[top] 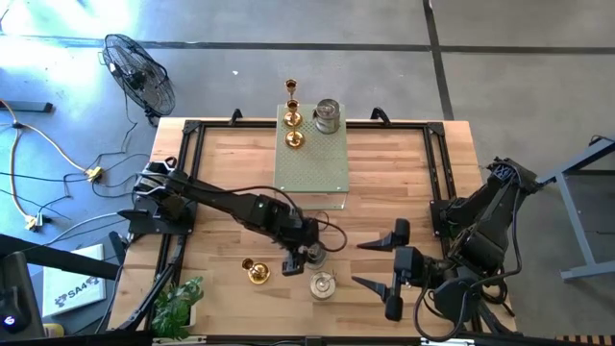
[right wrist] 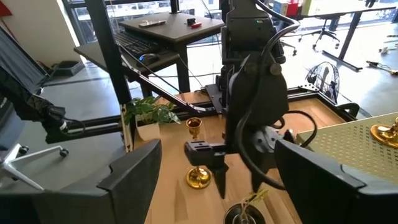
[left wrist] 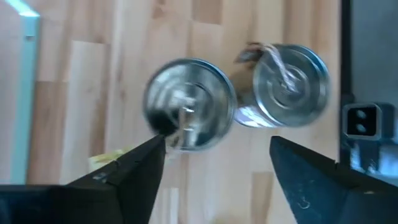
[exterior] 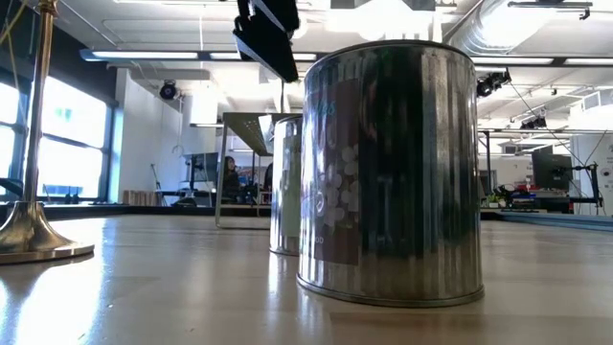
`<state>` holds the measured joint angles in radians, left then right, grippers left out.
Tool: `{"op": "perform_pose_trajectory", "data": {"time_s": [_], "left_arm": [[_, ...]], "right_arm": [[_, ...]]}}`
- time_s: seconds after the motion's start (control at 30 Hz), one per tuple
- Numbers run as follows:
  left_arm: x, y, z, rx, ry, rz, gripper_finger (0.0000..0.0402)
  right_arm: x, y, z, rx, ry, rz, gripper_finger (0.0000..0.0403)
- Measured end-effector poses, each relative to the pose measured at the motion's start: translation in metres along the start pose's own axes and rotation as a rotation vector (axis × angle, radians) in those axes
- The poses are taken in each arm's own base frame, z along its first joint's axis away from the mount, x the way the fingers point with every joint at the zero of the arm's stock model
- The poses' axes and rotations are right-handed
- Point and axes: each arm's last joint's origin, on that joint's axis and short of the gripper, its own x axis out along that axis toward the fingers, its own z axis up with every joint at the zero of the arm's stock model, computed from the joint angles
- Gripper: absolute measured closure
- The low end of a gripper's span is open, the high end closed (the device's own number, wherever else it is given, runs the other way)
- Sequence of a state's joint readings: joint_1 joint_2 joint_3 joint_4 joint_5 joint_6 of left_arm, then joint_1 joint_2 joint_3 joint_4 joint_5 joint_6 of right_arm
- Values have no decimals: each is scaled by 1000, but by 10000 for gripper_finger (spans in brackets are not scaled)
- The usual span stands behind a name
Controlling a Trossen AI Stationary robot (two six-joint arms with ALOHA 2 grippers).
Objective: Pick & Place candle stick holders
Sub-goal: Put the brown scented candle on the shelf aligned with the other green scented candle
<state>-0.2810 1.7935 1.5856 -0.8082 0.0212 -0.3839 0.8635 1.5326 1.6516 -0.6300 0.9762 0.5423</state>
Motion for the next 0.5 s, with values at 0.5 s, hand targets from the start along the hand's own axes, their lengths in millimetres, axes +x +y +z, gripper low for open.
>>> {"op": "perform_pose_trajectory", "data": {"time_s": [0.5], "left_arm": [[14,7,2,-11,2,65,46]], "right_arm": [[0,0,0,19,10,16,96]]}}
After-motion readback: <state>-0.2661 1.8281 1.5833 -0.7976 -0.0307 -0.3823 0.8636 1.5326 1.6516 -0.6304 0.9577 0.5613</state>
